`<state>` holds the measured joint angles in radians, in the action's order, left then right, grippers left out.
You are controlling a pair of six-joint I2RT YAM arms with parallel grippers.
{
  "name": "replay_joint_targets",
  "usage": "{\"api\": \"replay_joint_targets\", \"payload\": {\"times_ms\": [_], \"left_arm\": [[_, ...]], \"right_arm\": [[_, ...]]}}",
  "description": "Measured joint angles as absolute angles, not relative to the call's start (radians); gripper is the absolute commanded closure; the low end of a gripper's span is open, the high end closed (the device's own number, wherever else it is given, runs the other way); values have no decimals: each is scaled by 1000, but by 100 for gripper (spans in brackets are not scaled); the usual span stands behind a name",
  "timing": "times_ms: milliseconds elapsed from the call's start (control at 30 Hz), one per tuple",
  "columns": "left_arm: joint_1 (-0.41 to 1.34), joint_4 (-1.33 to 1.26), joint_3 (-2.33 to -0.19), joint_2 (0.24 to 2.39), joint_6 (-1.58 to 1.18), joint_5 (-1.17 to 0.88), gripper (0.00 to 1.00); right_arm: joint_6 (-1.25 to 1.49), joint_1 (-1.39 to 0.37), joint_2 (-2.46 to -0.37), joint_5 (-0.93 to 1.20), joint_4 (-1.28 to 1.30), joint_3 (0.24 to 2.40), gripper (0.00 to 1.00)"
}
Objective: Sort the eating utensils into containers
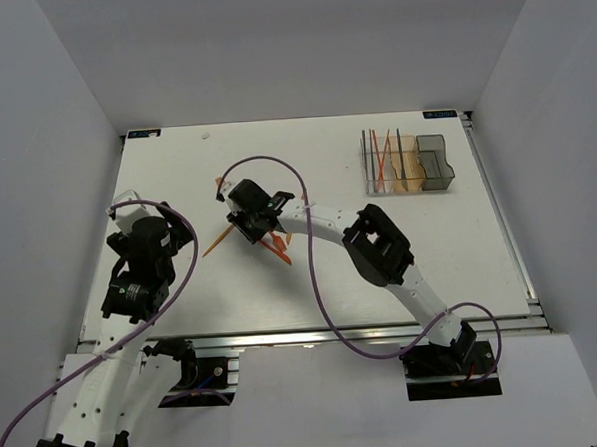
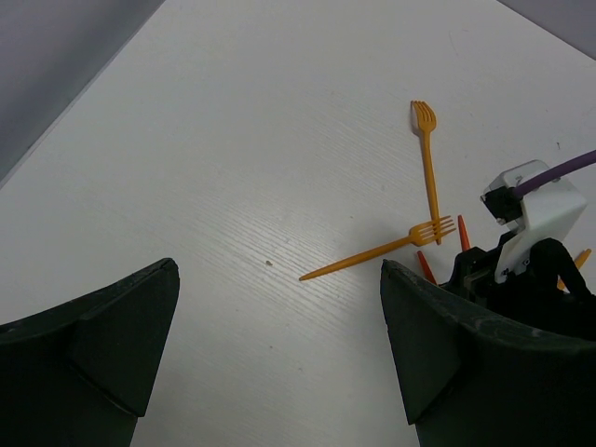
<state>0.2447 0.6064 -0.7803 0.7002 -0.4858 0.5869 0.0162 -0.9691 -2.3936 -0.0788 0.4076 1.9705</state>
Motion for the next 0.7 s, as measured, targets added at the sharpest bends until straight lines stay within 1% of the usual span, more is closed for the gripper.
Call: {"api": "replay_joint_targets", "payload": {"times_ms": [33, 67, 100, 167, 267, 400, 467, 600, 700], "left_arm": [[245, 607, -780, 698, -486, 587, 2], [245, 606, -780, 697, -486, 587, 2], [245, 606, -780, 695, -486, 587, 2], [245, 606, -780, 693, -485, 586, 2], [245, 606, -780, 688, -485, 586, 2], [245, 606, -780, 685, -483, 586, 2], [245, 606, -780, 685, -483, 586, 2], [245, 606, -780, 685, -483, 586, 2], [245, 606, -780, 685, -483, 587, 2]], "right_arm": [[14, -971, -2394, -81, 410, 1969, 76], [15, -972, -2394, -81, 412, 1967, 83], [19, -975, -2392, -78, 410, 1964, 92], [20, -980, -2382, -75, 407, 1948, 94], [39, -989, -2328, -59, 393, 1861, 94], [80, -1000, -2246, 7, 417, 1758, 100], [107, -1002, -2192, 40, 413, 1713, 100], [160, -991, -2006, 81, 382, 1639, 100], [187, -919, -1842, 65, 326, 1625, 100]]}}
